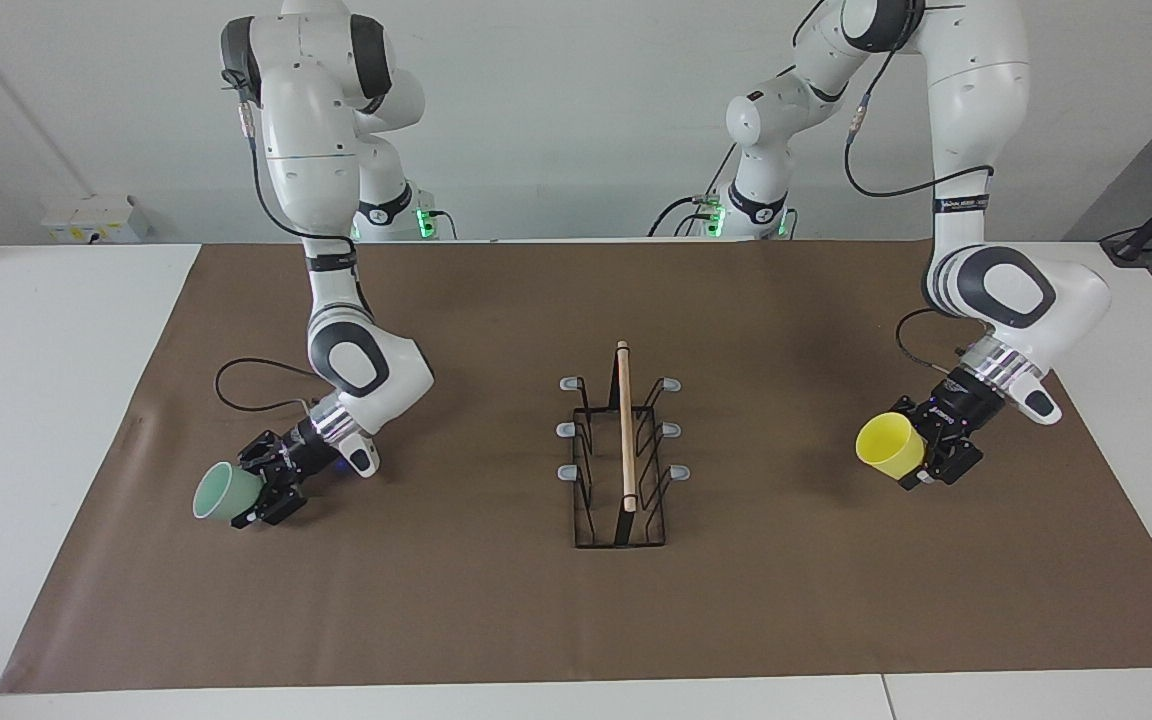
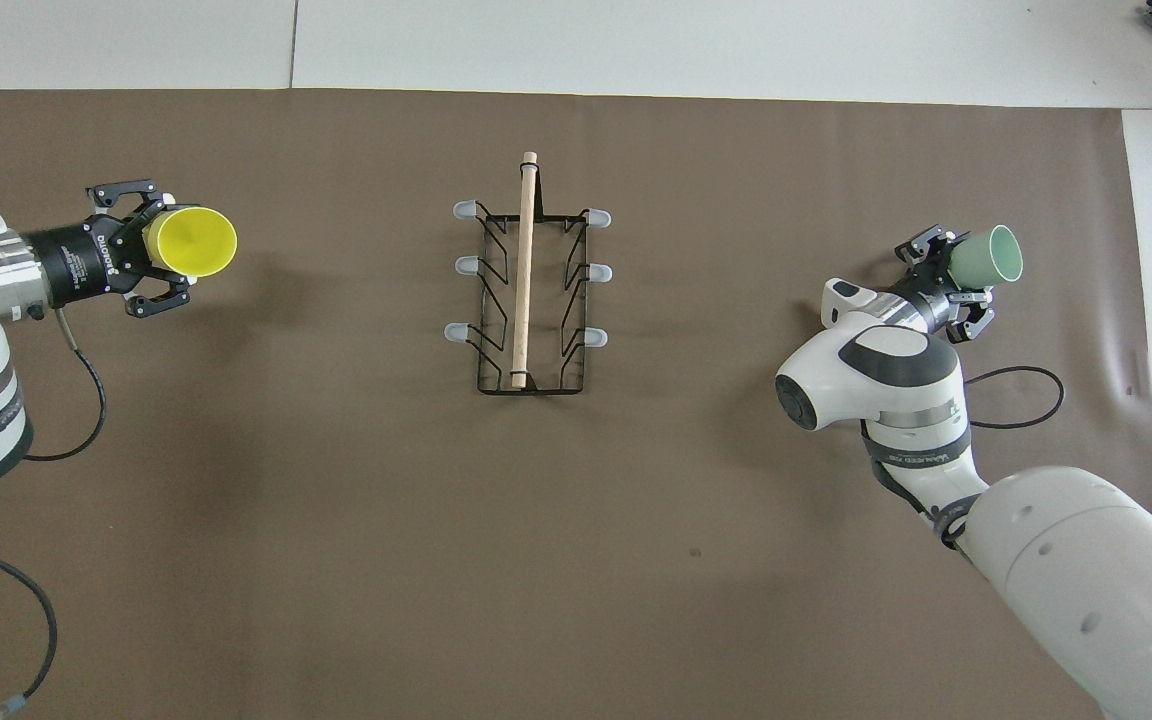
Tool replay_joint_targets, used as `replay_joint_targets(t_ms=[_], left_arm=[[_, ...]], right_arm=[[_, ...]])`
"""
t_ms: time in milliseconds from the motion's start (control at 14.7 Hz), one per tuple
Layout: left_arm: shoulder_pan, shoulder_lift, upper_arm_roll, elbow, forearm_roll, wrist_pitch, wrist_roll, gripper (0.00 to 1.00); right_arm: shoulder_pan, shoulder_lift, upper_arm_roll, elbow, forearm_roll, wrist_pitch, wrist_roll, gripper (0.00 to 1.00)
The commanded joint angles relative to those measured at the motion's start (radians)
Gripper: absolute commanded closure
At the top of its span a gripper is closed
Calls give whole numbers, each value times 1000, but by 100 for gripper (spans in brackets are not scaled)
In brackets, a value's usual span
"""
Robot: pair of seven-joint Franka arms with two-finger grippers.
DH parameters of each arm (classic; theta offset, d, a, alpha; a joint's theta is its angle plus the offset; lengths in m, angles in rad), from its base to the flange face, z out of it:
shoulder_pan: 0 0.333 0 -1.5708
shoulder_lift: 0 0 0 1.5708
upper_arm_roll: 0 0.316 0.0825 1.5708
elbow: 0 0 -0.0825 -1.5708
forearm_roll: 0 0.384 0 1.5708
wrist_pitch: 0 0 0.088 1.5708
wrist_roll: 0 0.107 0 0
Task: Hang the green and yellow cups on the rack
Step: 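Lift the yellow cup with the left gripper while the right gripper lifts the green cup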
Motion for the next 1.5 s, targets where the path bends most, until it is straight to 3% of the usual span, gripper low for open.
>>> replay_joint_targets(t_ms=[0,204,340,476,612,816,1224,1428], left_arm=[[-81,-96,35,-9,200,6,-223,100],[-144,-165,35,-9,438,-14,-439,100],[-191,-197,37,-9,621,-40,-582,100],[-257,-208,35,15,861,-87,-784,100],[-323,-202,34,81,1025,-195,-949,100],[-424,-204,34,99,1237,-302,-1137,100],[-604,-205,32,116,1601,-551,-1429,100],[-682,-193,32,124,1699,-652,-1495,100]], right_arm=[[-32,-25,11,9,13,76,20,100],[-26,-42,11,58,218,90,-6,100],[-21,-42,13,110,272,84,-129,100],[-38,-63,13,141,452,97,-141,100],[-58,-86,11,158,606,120,-149,100],[-68,-144,22,155,724,130,-184,100],[-58,-247,88,155,1224,39,-275,100],[-55,-290,91,156,1442,44,-281,100]])
